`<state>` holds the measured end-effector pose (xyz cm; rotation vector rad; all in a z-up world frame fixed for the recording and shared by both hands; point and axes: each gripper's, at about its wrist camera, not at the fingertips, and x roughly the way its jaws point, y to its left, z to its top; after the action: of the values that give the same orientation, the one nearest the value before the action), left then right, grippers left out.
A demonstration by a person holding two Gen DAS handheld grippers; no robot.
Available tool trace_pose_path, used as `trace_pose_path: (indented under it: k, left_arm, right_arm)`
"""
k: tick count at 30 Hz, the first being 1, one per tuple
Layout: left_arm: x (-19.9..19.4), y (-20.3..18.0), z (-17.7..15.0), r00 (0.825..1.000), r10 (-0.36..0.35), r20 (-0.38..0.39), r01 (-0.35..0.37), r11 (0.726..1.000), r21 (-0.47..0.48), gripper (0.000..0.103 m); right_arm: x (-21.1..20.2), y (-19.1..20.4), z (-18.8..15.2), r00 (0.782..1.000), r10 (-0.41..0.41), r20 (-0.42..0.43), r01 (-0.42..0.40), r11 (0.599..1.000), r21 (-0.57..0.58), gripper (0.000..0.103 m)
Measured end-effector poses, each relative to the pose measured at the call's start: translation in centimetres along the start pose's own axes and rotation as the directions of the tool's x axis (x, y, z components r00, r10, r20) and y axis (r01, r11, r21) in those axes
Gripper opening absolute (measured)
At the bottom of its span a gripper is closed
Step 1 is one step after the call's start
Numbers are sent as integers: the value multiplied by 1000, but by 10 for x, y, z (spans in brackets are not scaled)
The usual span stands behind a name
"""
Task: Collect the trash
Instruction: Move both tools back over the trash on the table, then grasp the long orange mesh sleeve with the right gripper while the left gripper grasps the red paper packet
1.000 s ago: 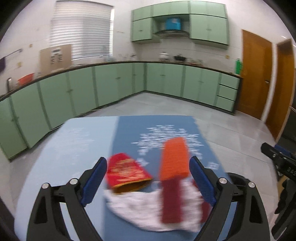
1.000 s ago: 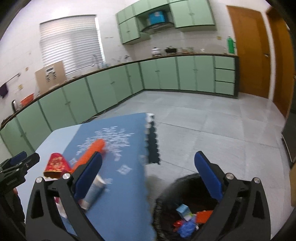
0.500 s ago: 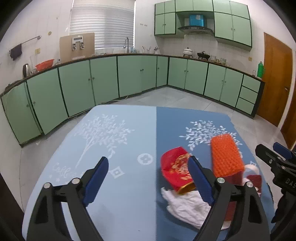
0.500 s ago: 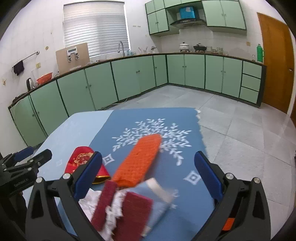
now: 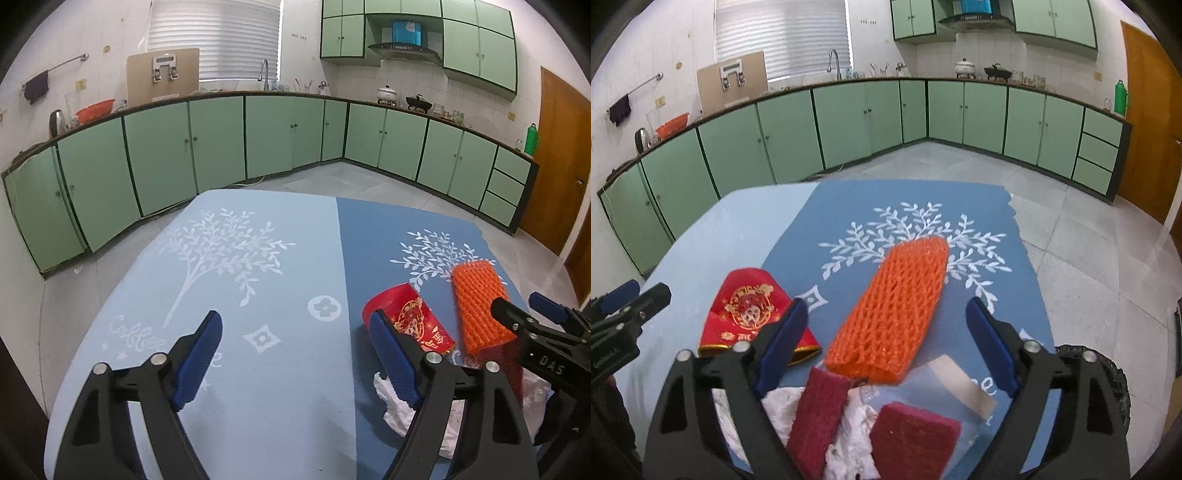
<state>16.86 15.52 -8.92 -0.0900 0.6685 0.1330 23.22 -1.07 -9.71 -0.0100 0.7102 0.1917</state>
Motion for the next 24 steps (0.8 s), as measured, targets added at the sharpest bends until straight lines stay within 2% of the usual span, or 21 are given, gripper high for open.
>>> trace_pose_path:
  k: [2, 4, 6, 9, 13, 14, 24]
  left_arm:
    - [2, 2, 0, 1000, -4, -5, 4, 1000, -1, 80]
    - [4, 2, 0, 1000, -7, -10, 7, 1000, -2, 80]
    - [6, 2, 0, 1000, -13, -16, 13, 1000, -5, 80]
    - [8, 0, -1, 999, -23, -26, 23, 1000, -2, 80]
    - [11, -7, -4, 998, -40, -41, 40, 999, -2, 80]
    - [11, -8, -4, 998, -43, -42, 43, 999, 0, 80]
    - [24, -35, -5, 992, -93, -85, 95, 995, 20, 80]
  right_arm:
    - [5, 1, -2, 1000, 4, -18, -4, 1000, -2, 78]
    - [10, 1, -4, 999, 10, -41, -11, 1000, -4, 67]
    - [13, 3, -5, 998, 8, -55, -9, 1000, -15, 61]
    - [15, 3, -5, 998, 24, -63, -26, 999, -25, 37]
    - [18, 3, -7, 998, 16, -65, -19, 999, -38, 20]
    - [17, 1, -6, 998, 19, -61, -21, 999, -36, 12]
    - [9, -13, 1, 998, 57, -6, -57, 998, -11, 9]
